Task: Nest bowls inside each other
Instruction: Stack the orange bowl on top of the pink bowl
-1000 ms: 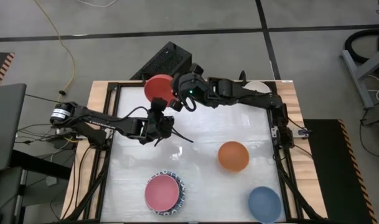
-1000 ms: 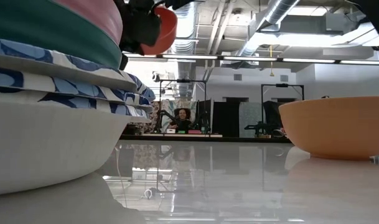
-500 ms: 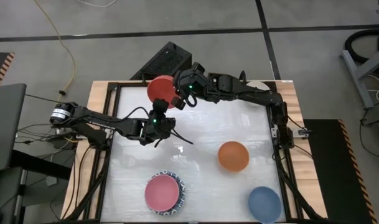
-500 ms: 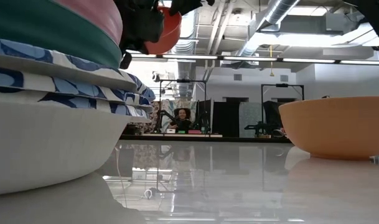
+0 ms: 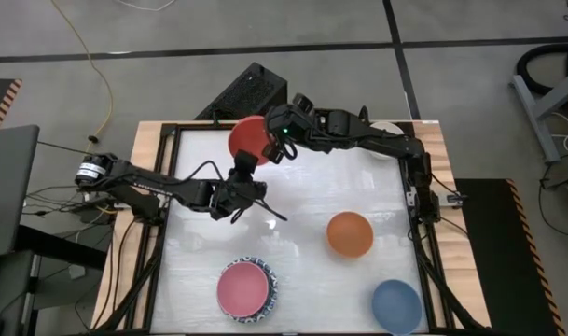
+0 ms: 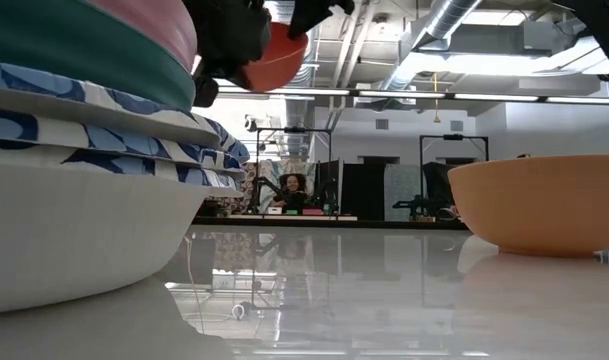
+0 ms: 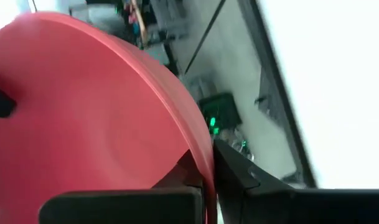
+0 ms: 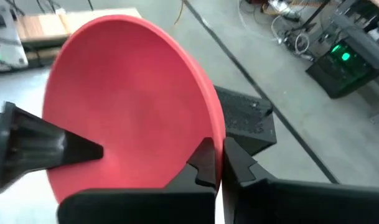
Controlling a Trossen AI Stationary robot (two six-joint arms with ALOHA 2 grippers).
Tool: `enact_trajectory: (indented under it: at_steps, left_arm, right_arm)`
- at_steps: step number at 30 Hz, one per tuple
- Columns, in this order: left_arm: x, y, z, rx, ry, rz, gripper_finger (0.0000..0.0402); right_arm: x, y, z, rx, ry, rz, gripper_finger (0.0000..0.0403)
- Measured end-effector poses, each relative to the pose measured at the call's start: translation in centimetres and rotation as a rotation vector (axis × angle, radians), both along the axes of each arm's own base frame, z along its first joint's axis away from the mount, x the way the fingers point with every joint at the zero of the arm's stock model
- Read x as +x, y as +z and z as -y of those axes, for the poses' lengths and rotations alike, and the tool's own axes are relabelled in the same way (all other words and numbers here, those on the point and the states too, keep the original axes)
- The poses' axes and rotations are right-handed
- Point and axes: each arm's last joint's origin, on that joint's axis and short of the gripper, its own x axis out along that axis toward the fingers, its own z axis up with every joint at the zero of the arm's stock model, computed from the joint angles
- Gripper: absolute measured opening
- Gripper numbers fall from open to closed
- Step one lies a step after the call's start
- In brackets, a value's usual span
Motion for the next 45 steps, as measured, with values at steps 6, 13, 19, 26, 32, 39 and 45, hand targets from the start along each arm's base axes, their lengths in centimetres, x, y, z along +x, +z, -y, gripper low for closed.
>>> enact_trajectory:
  at_steps: [6,13,19,26,32,39,45]
  left_arm:
    - [0.4,0.7,1.3,-0.069,-0.098,0.089,0.0054]
    - [0.1,1.7,2.9,-0.143,-0.137,0.205,0.0150]
    - [-1.2,5.1,4.9,-0.344,-0.258,0.433,0.0213]
    - [-6.2,10.7,4.5,-0.616,-0.334,0.784,0.0224]
    - [-12.3,14.6,3.1,-0.891,-0.370,1.160,0.0221]
    - [-19.0,16.3,1.1,-1.264,-0.416,1.394,0.0221]
    - [-22.3,16.2,-0.1,-1.405,-0.396,1.470,0.0221]
  right_arm:
    - [-0.2,-0.3,-0.1,0.030,0.022,-0.032,0.0006]
    - [-0.3,-0.5,0.7,0.122,0.082,-0.020,0.0006]
    - [-0.7,-0.9,1.7,0.184,0.085,-0.053,0.0005]
    - [-1.5,-1.4,3.8,0.291,0.093,-0.079,0.0005]
    - [-1.0,-2.1,3.3,0.346,0.098,-0.096,0.0005]
    - [2.3,-4.5,-1.3,0.402,0.218,-0.117,0.0005]
    - [5.6,-6.7,-6.5,0.456,0.352,-0.065,0.0005]
